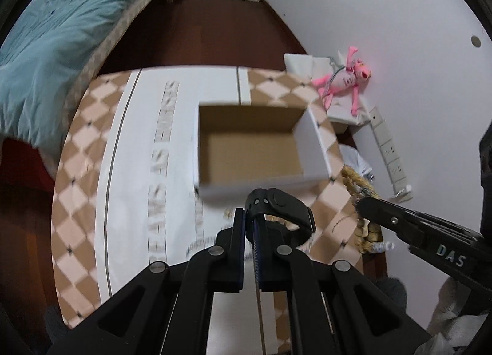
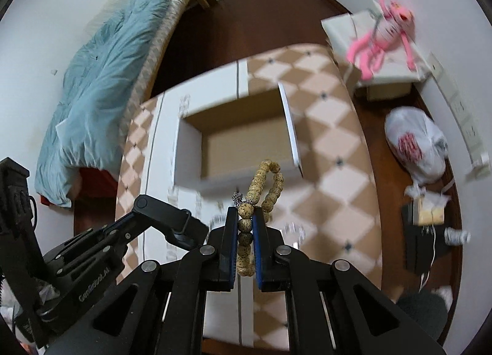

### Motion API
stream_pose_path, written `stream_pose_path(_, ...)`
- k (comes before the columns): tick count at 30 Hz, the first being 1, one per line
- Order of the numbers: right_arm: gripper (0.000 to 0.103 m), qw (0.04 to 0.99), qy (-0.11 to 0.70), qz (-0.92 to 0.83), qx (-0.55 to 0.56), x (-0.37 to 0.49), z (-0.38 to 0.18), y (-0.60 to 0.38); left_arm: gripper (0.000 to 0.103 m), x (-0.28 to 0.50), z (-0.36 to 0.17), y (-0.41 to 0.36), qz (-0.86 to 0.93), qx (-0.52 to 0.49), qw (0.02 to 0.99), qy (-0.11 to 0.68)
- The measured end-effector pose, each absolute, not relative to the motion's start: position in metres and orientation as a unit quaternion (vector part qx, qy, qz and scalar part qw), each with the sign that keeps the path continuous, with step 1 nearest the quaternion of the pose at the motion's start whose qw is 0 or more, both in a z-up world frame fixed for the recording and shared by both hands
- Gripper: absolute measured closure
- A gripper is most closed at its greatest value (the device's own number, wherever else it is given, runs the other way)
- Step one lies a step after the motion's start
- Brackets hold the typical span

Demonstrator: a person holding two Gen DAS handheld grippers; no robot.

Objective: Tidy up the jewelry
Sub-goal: 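Carry both items into the white box and open both tools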

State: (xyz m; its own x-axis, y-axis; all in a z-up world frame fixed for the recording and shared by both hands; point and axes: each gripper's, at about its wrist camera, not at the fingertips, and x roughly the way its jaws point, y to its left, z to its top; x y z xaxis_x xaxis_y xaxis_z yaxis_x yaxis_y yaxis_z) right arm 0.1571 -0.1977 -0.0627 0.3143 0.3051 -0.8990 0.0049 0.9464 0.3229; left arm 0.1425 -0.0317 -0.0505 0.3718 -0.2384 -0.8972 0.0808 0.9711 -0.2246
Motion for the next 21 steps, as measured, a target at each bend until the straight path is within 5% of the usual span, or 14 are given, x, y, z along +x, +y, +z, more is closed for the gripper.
stream_pose_path(14, 0.093, 0.766, 0.63, 0.103, 0.073, 0.279, -0.113, -0.167, 0.094, 0.255, -0.094, -0.03, -0.09, -0.089, 0.776, 0.617)
stream_pose_path(17, 0.085, 0.761, 0.64, 0.091, 0.059, 0.287, -0.122, -0.168, 0.093, 0.264, -0.101, -0.03, -0.078, -0.087, 0.766, 0.632)
stream_pose_path(19, 0.059, 0.761, 0.641, 0.084, 0.056, 0.286, -0.124, -0.171, 0.085, 0.267, -0.102, -0.027, -0.067, -0.08, 0.765, 0.636)
stream_pose_path(21, 0.043, 0.764, 0.638, 0.084, 0.057, 0.284, -0.123, -0.174, 0.042, 0.267, -0.101, -0.023, -0.066, -0.085, 0.769, 0.63)
